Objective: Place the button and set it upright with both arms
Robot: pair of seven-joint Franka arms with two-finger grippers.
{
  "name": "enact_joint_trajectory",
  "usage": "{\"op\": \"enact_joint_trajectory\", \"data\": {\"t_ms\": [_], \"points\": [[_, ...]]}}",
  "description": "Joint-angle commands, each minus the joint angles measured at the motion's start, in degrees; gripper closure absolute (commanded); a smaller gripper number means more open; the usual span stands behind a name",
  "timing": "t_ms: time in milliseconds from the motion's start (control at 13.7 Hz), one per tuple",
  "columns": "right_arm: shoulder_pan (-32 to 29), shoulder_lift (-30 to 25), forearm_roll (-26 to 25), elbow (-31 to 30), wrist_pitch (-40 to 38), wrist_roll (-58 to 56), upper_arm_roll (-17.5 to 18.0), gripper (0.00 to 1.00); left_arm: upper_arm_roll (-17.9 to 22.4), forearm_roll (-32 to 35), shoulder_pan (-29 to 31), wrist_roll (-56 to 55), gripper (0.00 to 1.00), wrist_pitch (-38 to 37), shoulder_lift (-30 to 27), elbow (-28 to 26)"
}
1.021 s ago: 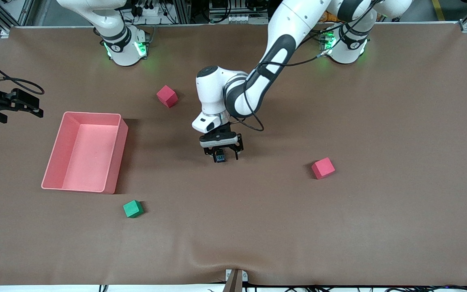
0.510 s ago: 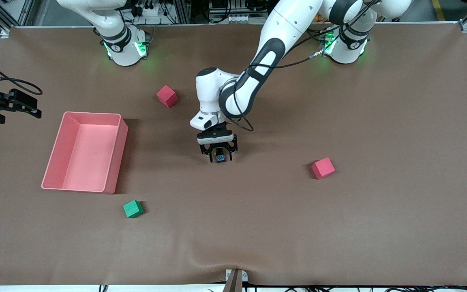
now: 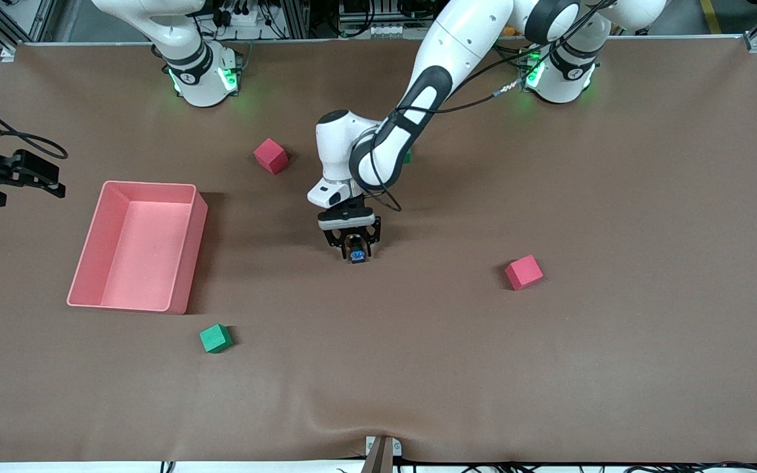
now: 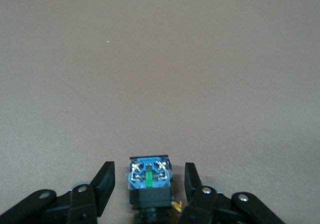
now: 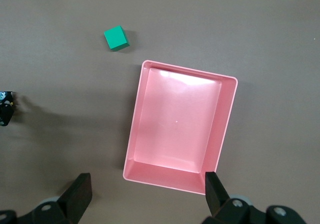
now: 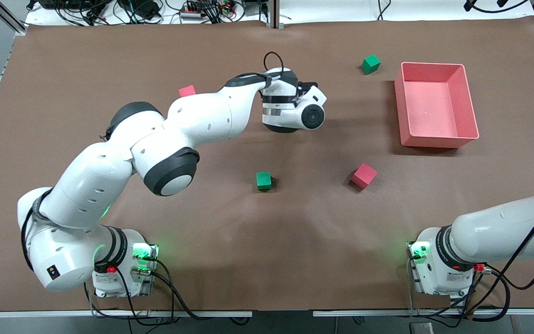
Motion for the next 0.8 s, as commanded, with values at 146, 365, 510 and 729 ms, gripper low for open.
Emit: {"op": "enact_joint_trajectory", "data": {"t_ms": [146,365,510,729], "points": [[-0.8,0.2,1.2,0.1,0.0,-0.1,0.7,0.00,0.9,1.8,-0.9,-2.5,0.38,0.0,0.6,0.9],[-0.7,0.0,1.7,0.2,-0.5,0.0,0.7,0.00,1.1,1.7,-0.9,-2.5,0.42,-0.2,0.2,0.9],[-0.8,0.0,2.0,0.2,-0.6,0.0,0.7,0.00,1.0,1.7,-0.9,-2.7,0.43,-1.6,0.1,0.9],[-0.7,0.1,3.6,0.2,-0.6,0.0,0.7,0.00,1.0,1.7,-0.9,-3.9,0.43,-2.8,0.2,0.9]]}}
